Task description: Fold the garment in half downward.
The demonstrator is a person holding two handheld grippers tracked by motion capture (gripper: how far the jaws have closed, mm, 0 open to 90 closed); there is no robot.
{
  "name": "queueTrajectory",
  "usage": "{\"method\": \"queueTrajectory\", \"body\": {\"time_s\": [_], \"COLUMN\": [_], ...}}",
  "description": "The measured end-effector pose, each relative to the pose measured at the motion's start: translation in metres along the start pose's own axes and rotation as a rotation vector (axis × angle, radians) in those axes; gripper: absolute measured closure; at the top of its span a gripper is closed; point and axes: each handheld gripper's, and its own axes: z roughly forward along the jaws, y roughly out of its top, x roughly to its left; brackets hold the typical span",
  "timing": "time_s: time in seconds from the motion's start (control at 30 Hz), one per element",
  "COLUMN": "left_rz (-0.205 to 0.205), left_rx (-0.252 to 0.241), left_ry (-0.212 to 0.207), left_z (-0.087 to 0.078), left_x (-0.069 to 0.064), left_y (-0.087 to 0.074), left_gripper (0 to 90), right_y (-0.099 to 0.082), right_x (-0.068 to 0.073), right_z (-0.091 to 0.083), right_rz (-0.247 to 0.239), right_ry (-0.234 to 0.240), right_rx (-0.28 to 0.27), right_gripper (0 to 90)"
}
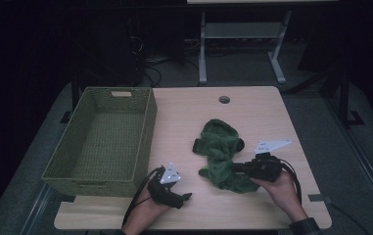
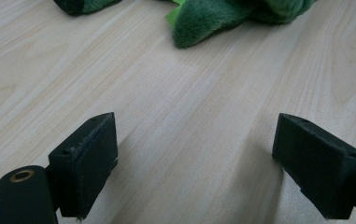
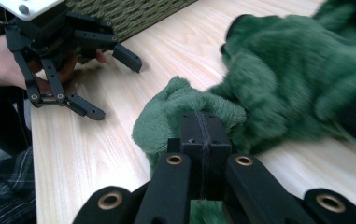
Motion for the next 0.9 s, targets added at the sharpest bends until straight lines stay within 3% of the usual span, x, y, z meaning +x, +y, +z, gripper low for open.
{"method": "queueTrajectory", "body": {"time_s": [0.23,0.47,0.67,0.9], "left_rz": [0.001,-0.004,-0.003,-0.005], "left_rx": [0.000,0.000,0.000,0.000], "left_ry": [0.000,-0.002,-0.002,-0.004], "left_z": [0.000,0.000,0.000,0.000], "left_x": [0.000,0.000,0.000,0.000], "left_y": [0.000,0.000,0.000,0.000], "left_gripper": [13.3,13.3,13.3,13.3], "right_y": [0.009,0.004,0.007,-0.002], "right_x": [0.001,0.001,0.000,0.000], "right_z": [0.033,0.059,0.040,0.000], "right_rz": [-0.038,-0.071,-0.051,-0.036], "right_ry": [-0.021,-0.103,-0.108,-0.146], "right_rx": [0.080,0.192,0.122,0.038], "right_gripper": [89.6,88.4,72.0,66.2]}}
